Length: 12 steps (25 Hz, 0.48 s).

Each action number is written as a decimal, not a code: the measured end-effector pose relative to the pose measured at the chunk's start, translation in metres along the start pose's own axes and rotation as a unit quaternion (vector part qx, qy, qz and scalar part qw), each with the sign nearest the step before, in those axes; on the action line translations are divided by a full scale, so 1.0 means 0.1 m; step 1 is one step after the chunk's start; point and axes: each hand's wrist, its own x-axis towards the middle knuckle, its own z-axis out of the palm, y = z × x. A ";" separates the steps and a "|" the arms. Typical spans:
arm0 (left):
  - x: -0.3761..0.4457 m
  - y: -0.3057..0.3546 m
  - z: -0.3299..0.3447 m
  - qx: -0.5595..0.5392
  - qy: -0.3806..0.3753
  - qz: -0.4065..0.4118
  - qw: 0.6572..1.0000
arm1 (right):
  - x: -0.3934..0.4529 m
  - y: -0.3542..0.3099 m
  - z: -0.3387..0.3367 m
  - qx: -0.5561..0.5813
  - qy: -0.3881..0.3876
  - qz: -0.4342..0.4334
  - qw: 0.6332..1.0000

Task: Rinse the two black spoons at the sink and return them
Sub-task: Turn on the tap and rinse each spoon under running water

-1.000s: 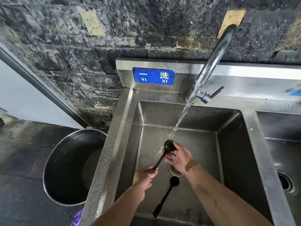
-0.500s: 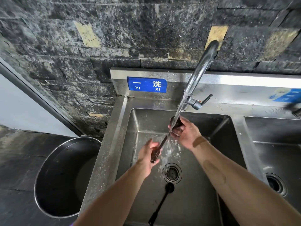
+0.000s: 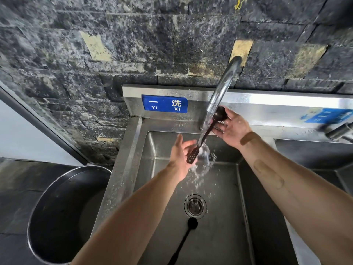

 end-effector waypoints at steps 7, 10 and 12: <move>-0.06 -0.17 -0.21 -0.015 0.005 -0.009 1.000 | -0.05 0.24 -0.03 -0.018 0.002 0.028 0.999; -0.15 -0.37 -0.48 -0.016 0.030 -0.026 0.999 | -0.08 0.57 -0.07 -0.004 0.003 0.064 0.998; -0.22 -0.54 -0.66 -0.015 0.051 -0.039 0.998 | -0.11 0.83 -0.10 -0.008 -0.005 0.085 0.996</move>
